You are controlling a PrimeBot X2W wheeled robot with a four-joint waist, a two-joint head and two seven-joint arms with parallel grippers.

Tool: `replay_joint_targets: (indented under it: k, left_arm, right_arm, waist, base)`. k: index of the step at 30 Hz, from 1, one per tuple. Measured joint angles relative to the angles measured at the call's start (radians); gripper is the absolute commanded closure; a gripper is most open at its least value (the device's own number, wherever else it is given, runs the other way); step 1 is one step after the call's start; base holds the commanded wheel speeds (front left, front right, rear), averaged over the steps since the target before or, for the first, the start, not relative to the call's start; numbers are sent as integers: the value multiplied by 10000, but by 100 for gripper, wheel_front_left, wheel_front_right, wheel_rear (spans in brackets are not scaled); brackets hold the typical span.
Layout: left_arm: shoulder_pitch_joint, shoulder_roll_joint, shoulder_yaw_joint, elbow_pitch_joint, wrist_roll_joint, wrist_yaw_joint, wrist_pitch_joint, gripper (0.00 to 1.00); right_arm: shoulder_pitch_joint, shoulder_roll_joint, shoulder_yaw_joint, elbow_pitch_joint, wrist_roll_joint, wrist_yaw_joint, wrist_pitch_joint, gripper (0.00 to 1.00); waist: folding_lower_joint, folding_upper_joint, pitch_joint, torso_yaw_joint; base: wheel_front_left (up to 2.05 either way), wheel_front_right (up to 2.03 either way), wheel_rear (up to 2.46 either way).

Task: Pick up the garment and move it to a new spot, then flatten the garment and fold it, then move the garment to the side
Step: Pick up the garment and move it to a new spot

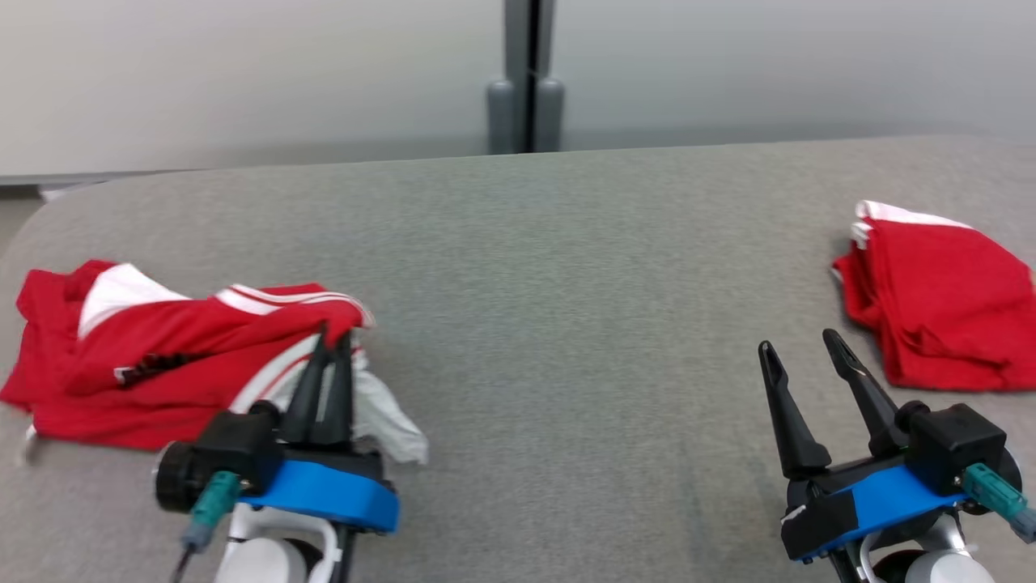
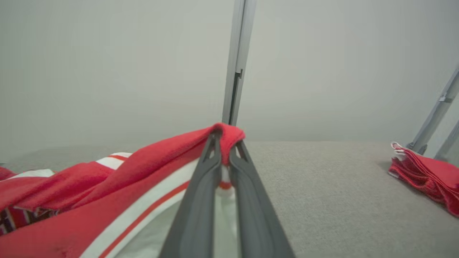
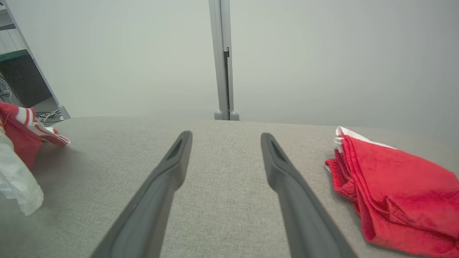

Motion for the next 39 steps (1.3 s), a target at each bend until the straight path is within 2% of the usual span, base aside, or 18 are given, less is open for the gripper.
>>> replay_joint_targets:
  k: [11, 16, 21, 22, 23, 31, 33, 39]
  left_arm:
    - [-1588, -134, -3361, 65, -314, -378, 153, 100]
    - [-2315, -144, -4744, 301, -688, -416, 144, 100]
    - [-2779, -144, -5590, 1101, -836, -420, 213, 100]
    - [-2849, -142, -5706, 1256, -851, -420, 194, 33]
    - [-2924, -138, -5808, 1373, -848, -422, 127, 0]
    - [-3355, -42, -5879, 1233, -792, -431, -779, 0]
    - [-3346, 61, -5603, 1076, -826, -215, -882, 0]
    - [-2824, 709, -4243, 928, -1158, 788, -1012, 0]
  right_arm:
    - [-190, 84, -84, 104, 119, 0, -324, 0]
    - [-384, 104, -107, 297, 297, 0, -587, 0]
    - [-653, 107, -36, 550, 631, 0, -901, 0]
    - [-694, 107, -29, 606, 644, 0, -966, 0]
    - [-732, 109, -29, 675, 665, 0, -1028, 0]
    - [-792, 115, -199, 974, 529, 0, -1124, 0]
    - [-796, 113, -222, 972, 456, 0, -1101, 0]
    - [-666, 115, -364, 876, 234, 0, -848, 0]
  waist:
    - [1, 1, 934, -2006]
    - [2, 3, 1610, -2548]
    - [3, 4, 2166, -2834]
    - [3, 4, 2228, -2844]
    - [4, 5, 2256, -2832]
    - [0, 4, 1742, -2167]
    - [0, 4, 1493, -1908]
    - [-1, 3, 778, -1108]
  base:
    - [0, 0, 0]
    - [0, 0, 0]
    - [0, 0, 0]
    - [0, 0, 0]
    - [0, 0, 0]
    - [0, 0, 0]
    - [0, 0, 0]
    - [0, 0, 0]
